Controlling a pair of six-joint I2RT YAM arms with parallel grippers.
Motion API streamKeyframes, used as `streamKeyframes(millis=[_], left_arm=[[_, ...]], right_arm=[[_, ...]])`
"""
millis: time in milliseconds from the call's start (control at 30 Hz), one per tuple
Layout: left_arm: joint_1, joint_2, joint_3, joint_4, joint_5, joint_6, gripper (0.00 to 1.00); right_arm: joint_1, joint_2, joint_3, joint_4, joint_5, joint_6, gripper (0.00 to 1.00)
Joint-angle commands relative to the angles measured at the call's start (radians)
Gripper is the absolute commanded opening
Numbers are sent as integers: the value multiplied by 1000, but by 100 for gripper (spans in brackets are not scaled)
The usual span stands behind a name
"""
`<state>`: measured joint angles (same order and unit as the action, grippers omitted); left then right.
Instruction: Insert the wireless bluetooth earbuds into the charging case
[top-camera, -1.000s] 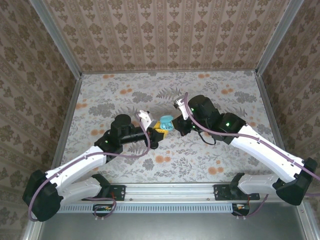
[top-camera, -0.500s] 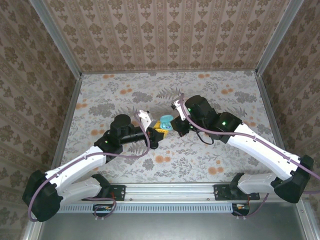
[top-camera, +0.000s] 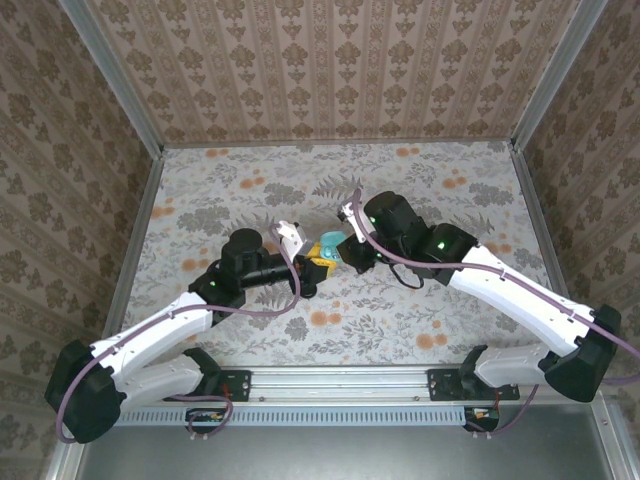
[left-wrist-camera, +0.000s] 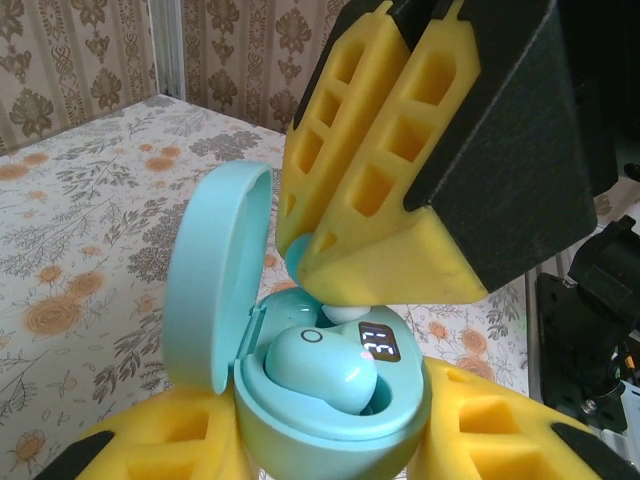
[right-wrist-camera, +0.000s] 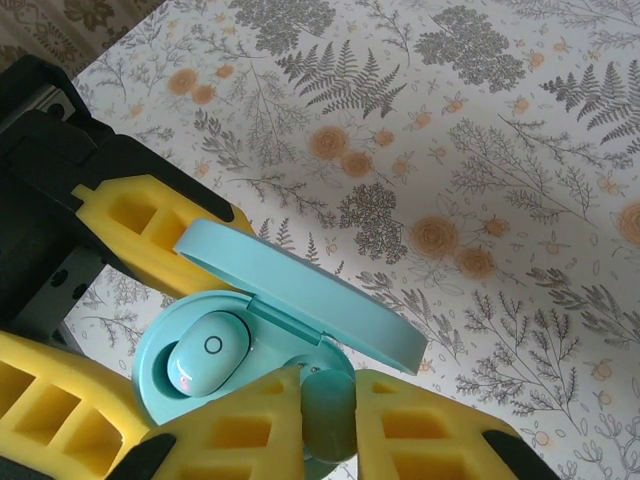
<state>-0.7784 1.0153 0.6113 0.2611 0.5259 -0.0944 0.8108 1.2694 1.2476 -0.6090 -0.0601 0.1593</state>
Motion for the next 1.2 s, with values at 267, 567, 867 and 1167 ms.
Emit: streamKeyframes(millis=[267, 567, 867, 1167], left_arm=[[-7, -8, 33, 46, 8, -8, 5], [-7, -7, 30, 48, 7, -8, 4], [-6, -9, 27, 50, 7, -10, 5], [-7, -4, 30, 56, 8, -11, 4]], right_arm=[[21, 25, 39, -45, -31, -1, 21], [20, 25, 51, -60, -38, 9, 23], [19, 24, 69, -66, -55, 22, 27], [19, 19, 81, -68, -60, 27, 28]])
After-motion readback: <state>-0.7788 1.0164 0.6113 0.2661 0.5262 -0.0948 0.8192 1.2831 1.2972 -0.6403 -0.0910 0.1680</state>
